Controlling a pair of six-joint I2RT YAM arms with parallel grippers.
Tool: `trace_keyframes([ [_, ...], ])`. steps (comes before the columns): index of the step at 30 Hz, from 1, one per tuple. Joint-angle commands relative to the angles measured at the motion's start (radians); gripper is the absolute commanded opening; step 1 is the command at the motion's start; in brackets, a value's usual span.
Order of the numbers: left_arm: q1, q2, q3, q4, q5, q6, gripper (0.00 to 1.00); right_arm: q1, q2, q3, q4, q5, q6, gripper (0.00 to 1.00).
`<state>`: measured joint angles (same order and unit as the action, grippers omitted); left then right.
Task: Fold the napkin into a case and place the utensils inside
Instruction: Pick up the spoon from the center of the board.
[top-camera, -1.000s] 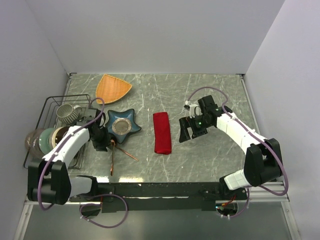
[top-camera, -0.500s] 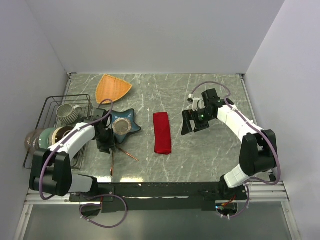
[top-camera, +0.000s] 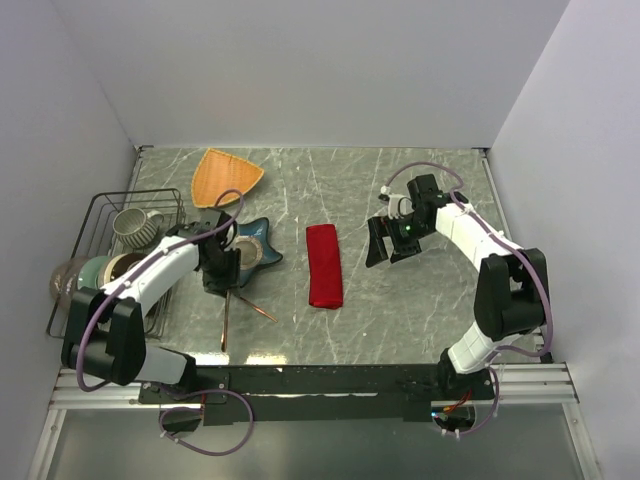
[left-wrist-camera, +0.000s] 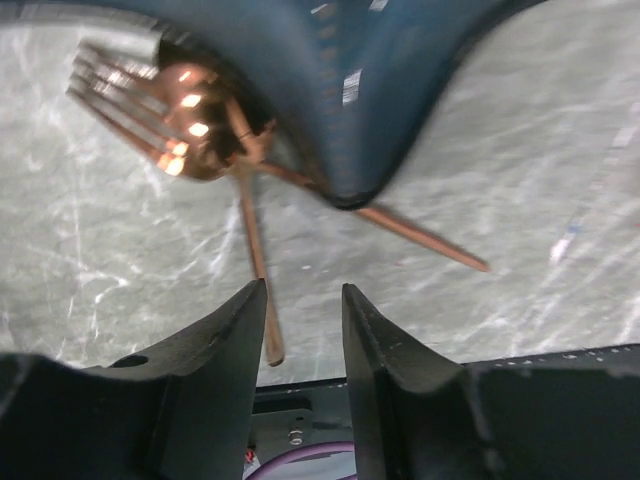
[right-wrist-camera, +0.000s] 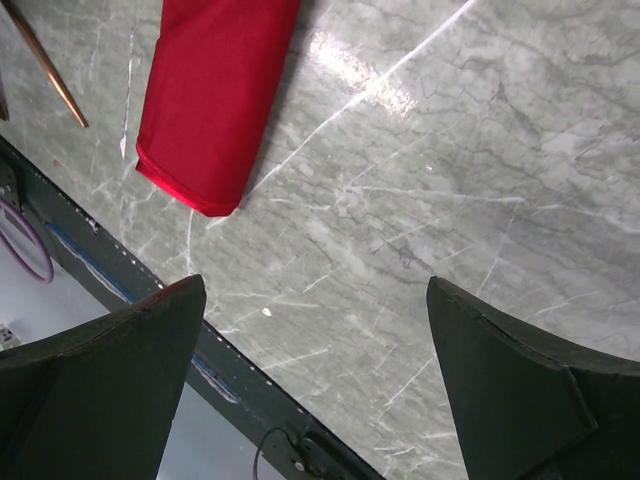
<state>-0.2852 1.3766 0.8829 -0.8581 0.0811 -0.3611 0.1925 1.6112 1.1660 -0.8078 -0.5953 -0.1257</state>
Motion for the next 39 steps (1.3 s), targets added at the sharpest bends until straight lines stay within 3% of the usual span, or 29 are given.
trace_keyframes([
  [1, -0.019, 0.028, 0.122, -0.007, -0.013, 0.024, 0.42, -0.013, 0.007, 0.06, -0.018, -0.021, -0.018, 1.0],
  [5, -0.109, -0.009, 0.166, 0.065, -0.076, 0.13, 0.42, -0.019, 0.004, 0.066, -0.025, -0.017, -0.026, 1.0],
  [10, -0.111, -0.172, 0.073, 0.172, -0.078, 0.293, 0.4, -0.03, 0.0, 0.064, -0.039, -0.012, -0.038, 1.0],
  [13, -0.106, -0.214, 0.093, 0.142, 0.043, 0.35, 0.37, -0.033, -0.002, 0.066, -0.045, -0.012, -0.041, 1.0],
  [16, -0.115, -0.269, 0.111, 0.091, 0.115, 0.545, 0.42, -0.036, -0.01, 0.064, -0.047, -0.012, -0.051, 1.0],
  [19, -0.109, -0.376, 0.094, -0.053, 0.238, 0.941, 0.59, -0.036, -0.008, 0.066, -0.048, -0.017, -0.06, 1.0],
  [20, -0.106, -0.413, 0.073, -0.089, 0.255, 1.179, 0.7, -0.036, -0.001, 0.067, -0.051, -0.02, -0.061, 1.0],
  [21, -0.101, -0.451, 0.012, -0.119, 0.278, 1.3, 0.76, -0.036, 0.001, 0.072, -0.053, -0.02, -0.061, 1.0],
  [26, 0.128, -0.594, -0.139, -0.291, 0.431, 2.053, 0.8, -0.036, 0.016, 0.092, -0.047, -0.021, -0.055, 1.0],
  [27, 0.153, -0.574, -0.139, -0.317, 0.451, 2.12, 0.8, -0.036, 0.016, 0.089, -0.045, -0.021, -0.051, 1.0],
  [30, 0.167, -0.412, -0.089, -0.331, 0.491, 2.159, 0.77, -0.036, 0.012, 0.084, -0.047, -0.027, -0.043, 1.0],
  [32, 0.166, -0.247, 0.009, -0.367, 0.514, 2.057, 0.67, -0.038, 0.001, 0.08, -0.047, -0.028, -0.04, 1.0],
  [34, 0.166, -0.115, 0.071, -0.413, 0.523, 1.989, 0.65, -0.036, -0.011, 0.075, -0.045, -0.023, -0.035, 1.0],
  [36, 0.166, -0.097, 0.077, -0.383, 0.533, 1.884, 0.66, -0.036, -0.017, 0.069, -0.034, -0.02, -0.028, 1.0],
  [39, 0.167, -0.227, -0.069, -0.207, 0.497, 1.973, 0.68, -0.036, -0.022, 0.055, -0.021, -0.021, -0.009, 1.0],
])
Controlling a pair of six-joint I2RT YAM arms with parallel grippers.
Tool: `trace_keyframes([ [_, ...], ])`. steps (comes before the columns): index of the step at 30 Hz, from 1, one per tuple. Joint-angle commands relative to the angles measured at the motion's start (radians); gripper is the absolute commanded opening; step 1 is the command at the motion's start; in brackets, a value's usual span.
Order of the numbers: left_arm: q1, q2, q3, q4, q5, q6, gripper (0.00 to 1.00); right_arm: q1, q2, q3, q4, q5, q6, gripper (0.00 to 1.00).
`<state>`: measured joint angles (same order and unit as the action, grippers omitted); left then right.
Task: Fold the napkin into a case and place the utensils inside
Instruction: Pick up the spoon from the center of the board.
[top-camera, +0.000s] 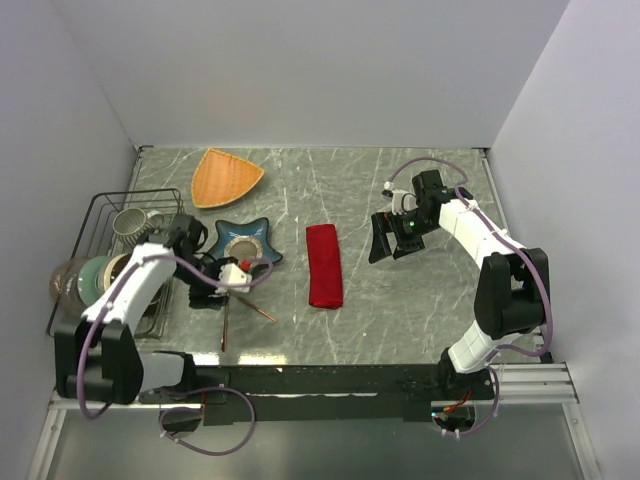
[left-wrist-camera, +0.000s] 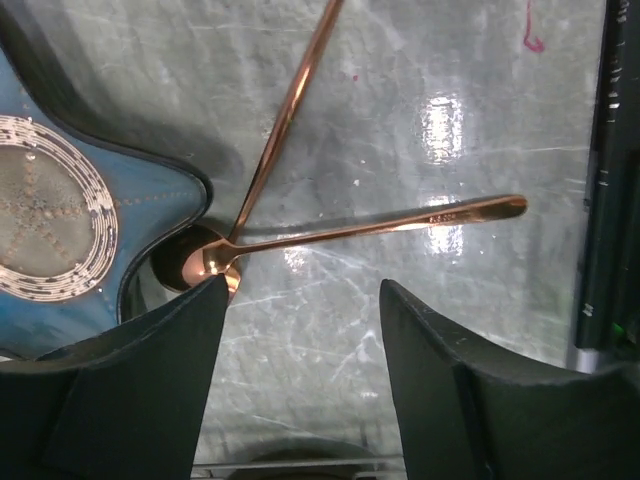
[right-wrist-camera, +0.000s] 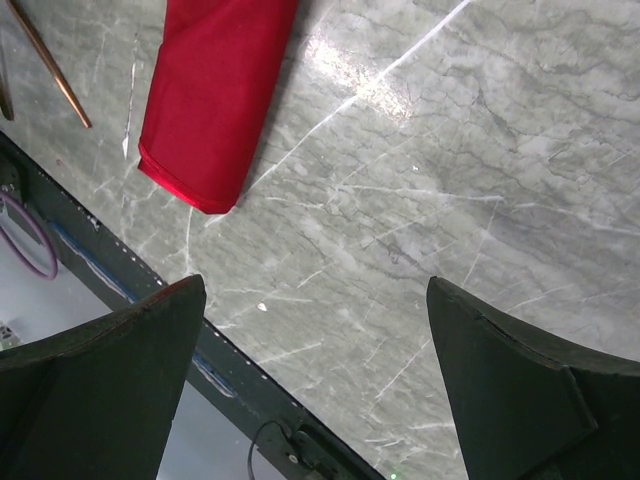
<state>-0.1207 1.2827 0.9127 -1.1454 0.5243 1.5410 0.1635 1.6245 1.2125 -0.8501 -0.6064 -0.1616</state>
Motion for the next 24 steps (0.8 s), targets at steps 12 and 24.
trace_keyframes([
  [12, -0.039, -0.045, -0.195, 0.245, -0.017, 0.301, 0.66, -0.007, -0.028, 0.013, 0.019, -0.021, 0.051, 1.0],
  [24, -0.046, -0.011, -0.281, 0.311, -0.079, 0.495, 0.59, -0.007, -0.028, 0.007, 0.014, -0.021, 0.07, 1.0],
])
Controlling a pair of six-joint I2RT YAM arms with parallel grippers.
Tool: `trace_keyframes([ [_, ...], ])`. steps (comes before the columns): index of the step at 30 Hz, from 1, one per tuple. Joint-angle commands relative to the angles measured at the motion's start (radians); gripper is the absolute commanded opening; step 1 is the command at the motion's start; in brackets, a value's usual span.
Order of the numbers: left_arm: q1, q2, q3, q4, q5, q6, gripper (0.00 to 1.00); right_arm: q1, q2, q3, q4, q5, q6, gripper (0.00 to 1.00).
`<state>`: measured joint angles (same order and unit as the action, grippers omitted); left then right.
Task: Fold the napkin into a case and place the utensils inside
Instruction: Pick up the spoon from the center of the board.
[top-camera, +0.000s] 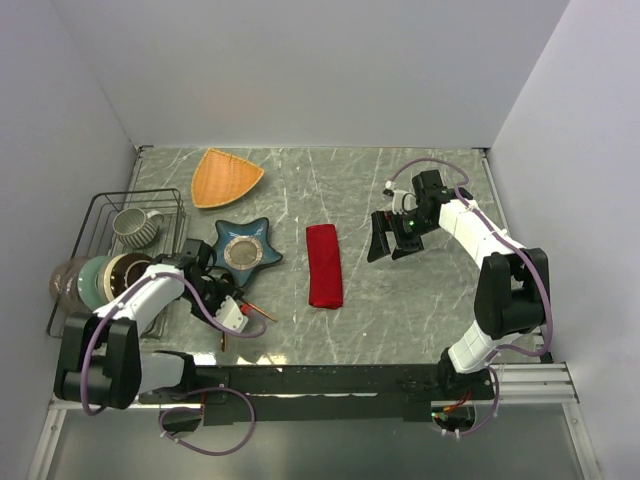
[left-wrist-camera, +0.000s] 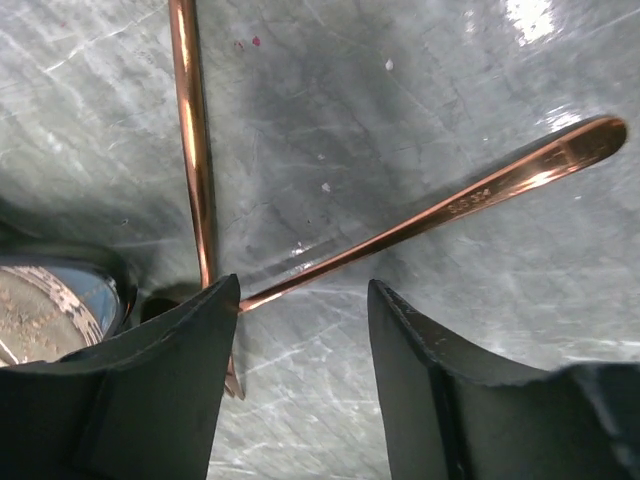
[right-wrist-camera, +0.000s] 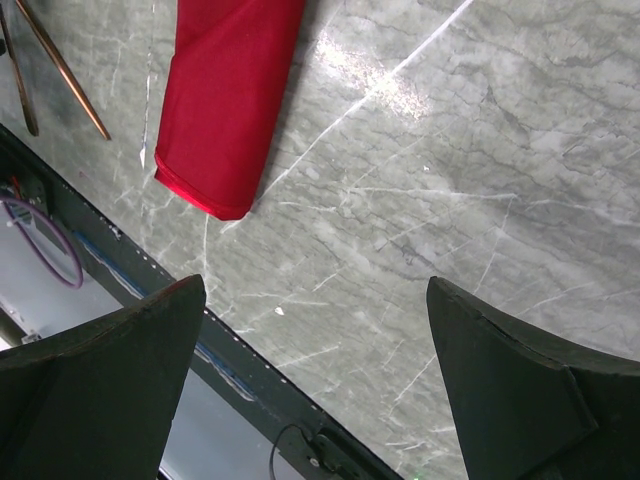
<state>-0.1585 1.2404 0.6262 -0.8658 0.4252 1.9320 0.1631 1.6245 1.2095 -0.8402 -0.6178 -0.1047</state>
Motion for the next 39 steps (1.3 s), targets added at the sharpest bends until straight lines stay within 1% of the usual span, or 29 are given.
trace_keyframes([
  [1, -0.013, 0.046, 0.007, 0.03, 0.018, 0.11, 0.57, -0.007, -0.028, 0.01, 0.001, -0.01, 0.013, 1.0],
  [6, -0.027, 0.082, 0.006, 0.014, 0.004, 0.162, 0.51, -0.005, -0.025, 0.013, 0.0, -0.003, 0.013, 1.0],
  [10, -0.039, 0.113, 0.013, -0.021, -0.012, 0.218, 0.44, -0.005, -0.02, 0.021, -0.005, 0.001, 0.008, 1.0],
  [15, -0.058, 0.128, 0.018, -0.035, -0.02, 0.246, 0.38, -0.005, -0.009, 0.03, -0.013, -0.002, 0.003, 1.0],
  [16, -0.062, 0.129, 0.021, -0.036, -0.02, 0.246, 0.32, -0.007, -0.008, 0.032, -0.011, -0.002, 0.003, 1.0],
  [17, -0.067, 0.131, 0.023, -0.042, -0.02, 0.246, 0.29, -0.005, -0.008, 0.033, -0.013, -0.005, 0.003, 1.0],
  [21, -0.085, 0.133, 0.027, -0.056, -0.016, 0.252, 0.21, -0.007, -0.003, 0.044, -0.017, -0.003, 0.0, 1.0],
  [22, -0.088, 0.131, 0.032, -0.059, -0.011, 0.251, 0.15, -0.007, -0.002, 0.047, -0.019, -0.003, -0.001, 1.0],
  [24, -0.095, 0.122, 0.036, -0.065, 0.004, 0.251, 0.08, -0.007, 0.0, 0.05, -0.023, -0.005, -0.006, 1.0],
  [25, -0.096, 0.119, 0.044, -0.071, 0.01, 0.252, 0.03, -0.007, -0.002, 0.051, -0.026, -0.01, -0.009, 1.0],
  [26, -0.098, 0.113, 0.05, -0.078, 0.026, 0.252, 0.01, -0.005, -0.003, 0.056, -0.031, -0.011, -0.013, 1.0],
  [32, -0.119, 0.064, 0.115, -0.193, 0.095, 0.263, 0.01, -0.007, 0.001, 0.09, -0.052, -0.037, -0.032, 1.0],
  [35, -0.151, 0.028, 0.15, -0.222, 0.145, 0.236, 0.01, -0.005, 0.003, 0.111, -0.066, -0.051, -0.041, 1.0],
  [39, -0.211, -0.015, 0.225, -0.26, 0.205, 0.159, 0.01, -0.007, -0.008, 0.139, -0.085, -0.115, -0.053, 1.0],
])
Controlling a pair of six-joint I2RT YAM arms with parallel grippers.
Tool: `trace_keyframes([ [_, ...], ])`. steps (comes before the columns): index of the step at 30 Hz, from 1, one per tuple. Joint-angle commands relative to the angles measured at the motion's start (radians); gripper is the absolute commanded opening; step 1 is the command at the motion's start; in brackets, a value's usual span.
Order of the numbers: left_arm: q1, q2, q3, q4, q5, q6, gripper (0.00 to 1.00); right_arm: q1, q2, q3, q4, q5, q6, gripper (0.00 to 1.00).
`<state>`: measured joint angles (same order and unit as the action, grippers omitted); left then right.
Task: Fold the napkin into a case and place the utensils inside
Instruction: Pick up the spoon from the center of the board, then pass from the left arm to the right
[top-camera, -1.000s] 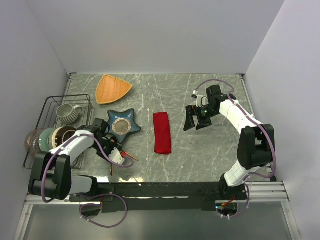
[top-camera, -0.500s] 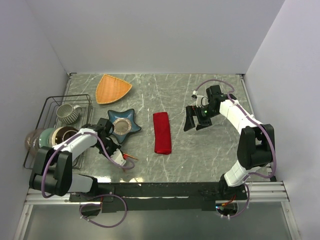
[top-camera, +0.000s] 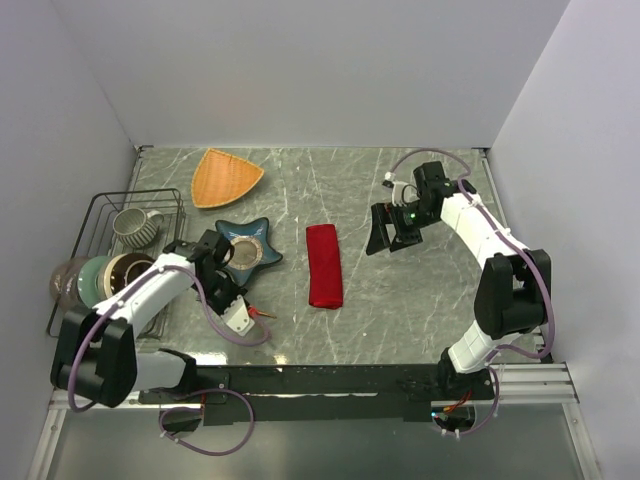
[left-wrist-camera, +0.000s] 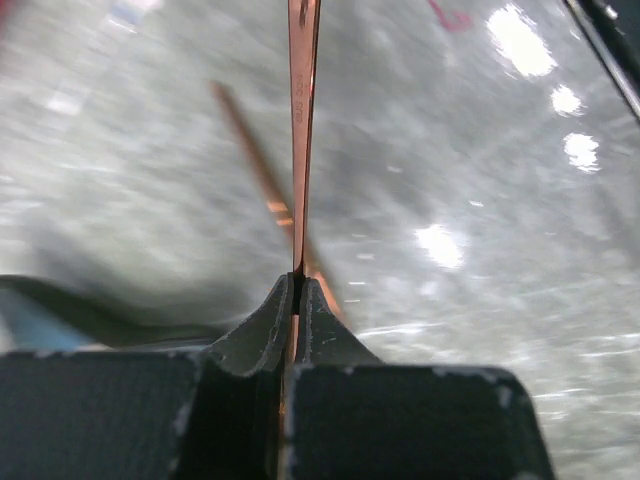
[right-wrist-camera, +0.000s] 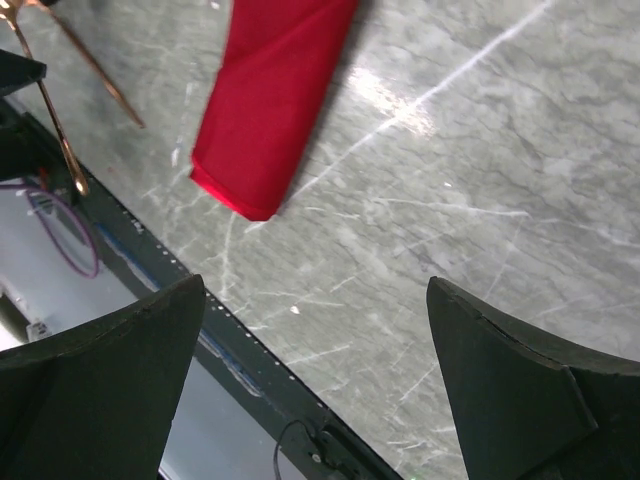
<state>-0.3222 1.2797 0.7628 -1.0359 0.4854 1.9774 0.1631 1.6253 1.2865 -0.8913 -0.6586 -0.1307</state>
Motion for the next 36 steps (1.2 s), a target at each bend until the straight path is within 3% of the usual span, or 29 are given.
trace_keyframes([
  [1, -0.058, -0.063, 0.12, -0.095, 0.166, 0.101, 0.01, -0.005, -0.008, 0.066, -0.038, -0.09, -0.03, 1.0],
  [5, -0.106, -0.106, 0.191, -0.081, 0.202, 0.051, 0.01, -0.005, 0.004, 0.106, -0.078, -0.197, -0.037, 1.0],
  [12, -0.221, -0.169, 0.245, 0.405, 0.151, -0.253, 0.01, 0.09, 0.025, 0.142, -0.055, -0.447, 0.059, 1.0],
  [21, -0.265, 0.021, 0.515, 0.327, 0.099, -0.446, 0.01, 0.179, -0.027, 0.247, 0.083, -0.245, 0.106, 0.95],
  [26, -0.31, 0.021, 0.484, 0.398, 0.062, -0.443, 0.01, 0.217, 0.011, 0.304, 0.012, -0.312, 0.094, 0.9],
  [33, -0.347, 0.044, 0.497, 0.373, 0.038, -0.479, 0.01, 0.272, -0.013, 0.338, -0.003, -0.171, 0.042, 0.93],
  [36, -0.357, 0.059, 0.503, 0.382, 0.019, -0.5, 0.01, 0.322, -0.012, 0.33, -0.005, -0.121, 0.057, 0.9],
])
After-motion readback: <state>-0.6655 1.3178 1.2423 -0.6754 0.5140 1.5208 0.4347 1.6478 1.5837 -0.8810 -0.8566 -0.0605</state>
